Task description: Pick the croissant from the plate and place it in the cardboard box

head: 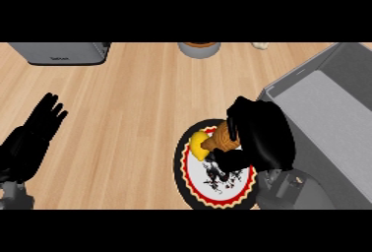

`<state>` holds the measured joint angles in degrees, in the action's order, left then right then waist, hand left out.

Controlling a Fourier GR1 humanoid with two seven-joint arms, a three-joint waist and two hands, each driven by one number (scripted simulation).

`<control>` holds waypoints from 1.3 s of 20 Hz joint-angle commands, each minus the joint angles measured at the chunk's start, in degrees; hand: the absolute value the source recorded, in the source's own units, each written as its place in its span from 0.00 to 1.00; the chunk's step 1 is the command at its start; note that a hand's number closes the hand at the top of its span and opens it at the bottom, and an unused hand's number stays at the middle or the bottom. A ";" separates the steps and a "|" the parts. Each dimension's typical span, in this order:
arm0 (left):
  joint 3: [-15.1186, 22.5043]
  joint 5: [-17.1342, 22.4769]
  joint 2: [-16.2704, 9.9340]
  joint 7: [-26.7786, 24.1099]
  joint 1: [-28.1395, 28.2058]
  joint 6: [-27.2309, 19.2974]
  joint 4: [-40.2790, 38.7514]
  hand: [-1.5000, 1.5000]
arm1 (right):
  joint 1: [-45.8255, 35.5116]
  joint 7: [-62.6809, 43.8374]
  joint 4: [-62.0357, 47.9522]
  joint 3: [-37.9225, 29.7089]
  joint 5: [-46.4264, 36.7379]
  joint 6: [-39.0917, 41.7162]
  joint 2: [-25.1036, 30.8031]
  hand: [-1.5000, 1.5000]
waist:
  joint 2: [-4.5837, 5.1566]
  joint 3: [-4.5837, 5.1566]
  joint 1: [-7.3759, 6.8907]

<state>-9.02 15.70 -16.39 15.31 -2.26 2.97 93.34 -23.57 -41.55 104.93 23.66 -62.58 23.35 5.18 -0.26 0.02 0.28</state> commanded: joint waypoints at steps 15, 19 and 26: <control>-2.14 0.84 -0.26 -0.01 3.12 2.99 2.46 0.50 | -11.96 -4.12 12.04 -26.80 2.02 11.04 8.51 1.00 | 0.20 -0.02 -0.38; 0.55 -1.39 3.17 1.35 2.65 0.13 4.07 0.50 | -12.76 -0.48 4.93 -26.43 0.42 9.98 12.03 1.00 | 0.22 -0.02 -0.52; -0.86 -2.89 2.05 0.77 -0.92 0.74 0.62 0.50 | -6.27 11.39 -2.59 -29.45 0.70 -3.59 13.95 1.00 | 0.32 -0.03 -0.47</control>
<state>-9.95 14.05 -14.29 15.93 -1.61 3.90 94.89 -32.44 -34.25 106.40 -5.98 -60.94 25.86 19.51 0.01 0.00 -0.16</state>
